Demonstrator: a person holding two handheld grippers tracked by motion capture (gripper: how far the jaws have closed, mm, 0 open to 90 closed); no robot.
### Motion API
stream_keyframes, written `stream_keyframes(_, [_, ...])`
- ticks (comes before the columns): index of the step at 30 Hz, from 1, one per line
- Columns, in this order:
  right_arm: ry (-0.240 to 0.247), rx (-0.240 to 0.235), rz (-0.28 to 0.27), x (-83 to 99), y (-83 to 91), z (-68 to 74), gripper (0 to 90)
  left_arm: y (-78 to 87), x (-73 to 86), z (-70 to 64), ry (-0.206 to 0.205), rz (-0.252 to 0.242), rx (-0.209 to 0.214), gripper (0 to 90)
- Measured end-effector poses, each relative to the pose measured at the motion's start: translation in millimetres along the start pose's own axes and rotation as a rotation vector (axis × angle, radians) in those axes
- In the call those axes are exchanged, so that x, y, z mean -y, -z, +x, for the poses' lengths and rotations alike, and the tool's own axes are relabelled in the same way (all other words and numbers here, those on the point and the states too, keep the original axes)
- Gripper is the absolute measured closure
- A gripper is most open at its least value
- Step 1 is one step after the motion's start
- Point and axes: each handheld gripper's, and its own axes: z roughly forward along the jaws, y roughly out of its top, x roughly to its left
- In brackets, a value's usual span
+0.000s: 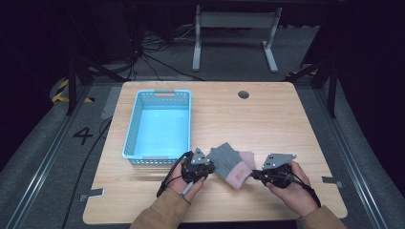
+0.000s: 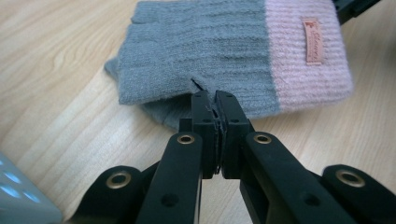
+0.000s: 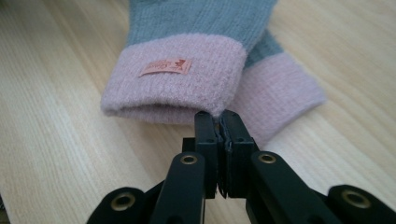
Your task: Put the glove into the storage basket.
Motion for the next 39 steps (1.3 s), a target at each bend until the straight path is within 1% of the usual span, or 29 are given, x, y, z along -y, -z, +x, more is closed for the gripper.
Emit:
stream_keyframes(1, [0.002, 0.012, -0.013, -2.3, 3.1, -3.0, 88.0, 3.1, -2.0, -1.7, -0.003, -0.018, 0.004, 87.9])
stream_keyframes(2, [0.003, 0.020, -0.019, -3.4, 4.5, -4.9, 88.0, 3.1, -2.0, -1.7, -0.003, -0.018, 0.004, 87.9])
stream_keyframes(5, [-0.002, 0.043, -0.040, -7.3, 9.1, -11.3, 88.3, 5.9, -5.2, -7.4, -0.005, -0.045, 0.018, 87.9])
stream_keyframes(6, [-0.002, 0.043, -0.040, -7.3, 9.1, -11.3, 88.3, 5.9, -5.2, -7.4, -0.005, -0.045, 0.018, 87.9])
stream_keyframes(7, [-0.007, 0.055, -0.054, -9.5, 11.1, -16.7, 88.5, 5.4, -6.1, -9.5, -0.012, -0.048, 0.023, 87.9])
stream_keyframes(9, [-0.013, 0.066, -0.062, -10.9, 11.9, -21.7, 88.7, 4.9, -6.5, -10.1, -0.013, -0.048, 0.027, 87.9])
stream_keyframes(10, [-0.013, 0.066, -0.062, -10.9, 11.9, -21.7, 88.7, 4.4, -6.7, -11.0, -0.014, -0.050, 0.026, 87.9])
stream_keyframes(11, [-0.018, 0.073, -0.067, -12.0, 11.2, -25.7, 88.8, 3.0, -7.1, -13.0, -0.014, -0.052, 0.034, 87.9])
stream_keyframes(12, [-0.018, 0.073, -0.067, -12.0, 11.2, -25.7, 88.8, 3.0, -7.1, -13.0, -0.014, -0.052, 0.034, 87.9])
stream_keyframes(15, [-0.022, 0.083, -0.069, -13.9, 8.8, -31.2, 89.0, 1.1, -8.3, -16.5, -0.028, -0.053, 0.040, 87.9])
stream_keyframes(16, [-0.025, 0.089, -0.071, -14.6, 7.5, -33.3, 89.0, 0.5, -8.4, -17.6, -0.025, -0.053, 0.042, 87.9])
stream_keyframes(18, [-0.029, 0.096, -0.074, -15.5, 5.1, -36.5, 89.1, -1.3, -9.1, -19.4, -0.032, -0.051, 0.044, 87.9])
stream_keyframes(24, [-0.029, 0.119, -0.071, -17.1, -2.0, -44.9, 89.3, -10.0, -10.6, -22.4, -0.042, -0.049, 0.052, 87.9])
stream_keyframes(25, [-0.030, 0.121, -0.071, -17.1, -3.0, -46.3, 89.3, -11.5, -10.9, -22.7, -0.039, -0.049, 0.054, 87.9])
stream_keyframes(27, [-0.037, 0.122, -0.074, -16.8, -4.7, -48.9, 89.4, -13.0, -11.2, -22.7, -0.049, -0.048, 0.055, 87.9])
stream_keyframes(28, [-0.038, 0.122, -0.076, -16.4, -5.8, -50.4, 89.4, -13.9, -11.1, -23.6, -0.041, -0.048, 0.059, 87.9])
stream_keyframes(35, [-0.056, 0.117, -0.070, -13.2, -13.3, -58.2, 89.4, -19.9, -11.3, -27.0, -0.053, -0.038, 0.066, 87.9])
stream_keyframes(39, [-0.049, 0.114, -0.060, -12.7, -20.4, -60.9, 89.4, -24.0, -10.4, -27.1, -0.056, -0.024, 0.068, 87.8])
